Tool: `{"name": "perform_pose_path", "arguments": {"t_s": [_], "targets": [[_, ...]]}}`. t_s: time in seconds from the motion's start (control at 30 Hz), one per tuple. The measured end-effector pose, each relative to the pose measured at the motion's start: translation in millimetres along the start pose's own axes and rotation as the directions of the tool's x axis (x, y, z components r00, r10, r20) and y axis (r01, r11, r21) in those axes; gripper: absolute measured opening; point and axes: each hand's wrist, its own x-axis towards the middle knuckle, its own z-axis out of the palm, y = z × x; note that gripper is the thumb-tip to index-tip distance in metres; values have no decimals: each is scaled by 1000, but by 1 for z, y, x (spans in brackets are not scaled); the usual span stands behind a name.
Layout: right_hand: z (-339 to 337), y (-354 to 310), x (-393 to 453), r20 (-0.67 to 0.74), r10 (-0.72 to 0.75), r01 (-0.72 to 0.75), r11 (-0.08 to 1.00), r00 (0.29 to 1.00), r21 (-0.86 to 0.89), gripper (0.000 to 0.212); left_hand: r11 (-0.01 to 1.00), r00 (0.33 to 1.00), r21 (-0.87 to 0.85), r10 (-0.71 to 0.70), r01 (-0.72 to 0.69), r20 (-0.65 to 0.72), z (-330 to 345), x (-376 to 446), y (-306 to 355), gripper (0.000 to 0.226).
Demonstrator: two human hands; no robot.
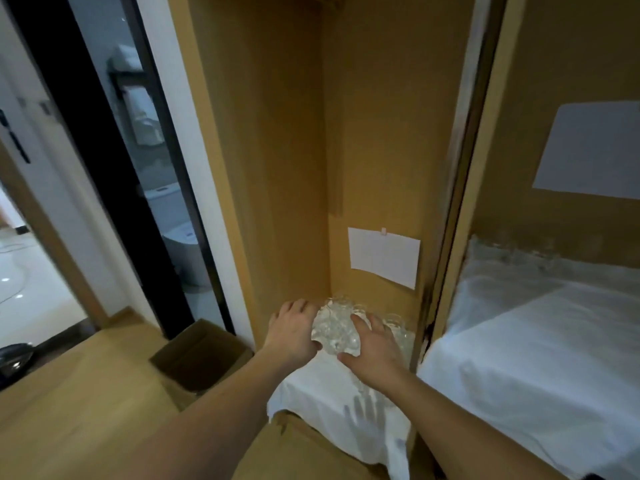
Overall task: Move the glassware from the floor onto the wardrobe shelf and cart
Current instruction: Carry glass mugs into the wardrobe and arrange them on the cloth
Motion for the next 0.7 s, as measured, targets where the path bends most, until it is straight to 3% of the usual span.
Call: {"name": "perform_pose_path", "arguments": {"t_s": [0.27, 0.5, 0.7], "targets": [[60, -27, 27, 26, 224, -225, 973, 974, 42, 82, 993, 992, -89, 80, -71, 94, 33, 45, -85, 66], [98, -4, 38, 90, 408, -412, 911, 909, 28, 84, 971, 971, -224, 132, -86, 197, 87, 67, -101, 67], [130, 29, 72, 139, 501, -513, 856, 854, 67, 82, 956, 961, -294, 95, -14, 261, 135, 96, -107, 66]]}}
